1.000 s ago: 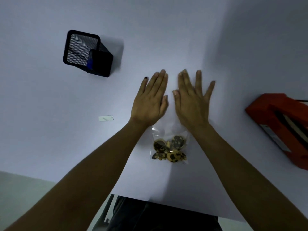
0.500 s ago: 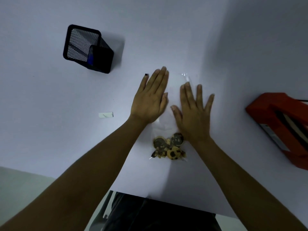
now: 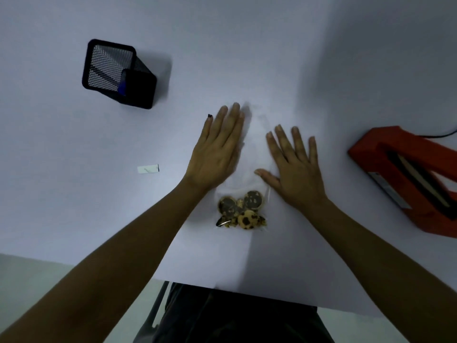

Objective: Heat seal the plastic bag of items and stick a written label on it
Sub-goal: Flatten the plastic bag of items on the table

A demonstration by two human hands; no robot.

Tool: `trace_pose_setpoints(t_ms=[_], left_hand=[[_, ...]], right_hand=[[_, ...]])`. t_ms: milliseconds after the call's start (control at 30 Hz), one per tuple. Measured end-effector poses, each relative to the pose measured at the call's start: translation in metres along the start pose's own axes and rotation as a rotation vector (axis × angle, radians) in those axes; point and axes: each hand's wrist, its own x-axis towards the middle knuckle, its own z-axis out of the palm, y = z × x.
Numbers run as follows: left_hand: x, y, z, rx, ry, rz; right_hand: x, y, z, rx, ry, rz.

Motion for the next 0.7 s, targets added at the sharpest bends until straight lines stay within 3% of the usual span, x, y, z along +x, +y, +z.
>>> trace_pose_setpoints(t_ms=[100,267,700], left_hand=[[-0.025,0.003,0.004,0.044,-0.143,0.188],[-0.049,-0.024,-0.004,0.106,-0.352,0.224],[-0.047,-0.037,-0.012,0.112,-0.424,0.237]], right_hand=[[0.001,0.000,0.000,0.005,-0.002,-0.005],[-0.002,0.006,0.001,0.005,-0.006,-0.005],[-0.006,0.003,-0.009,0.077,-0.086,0.009]])
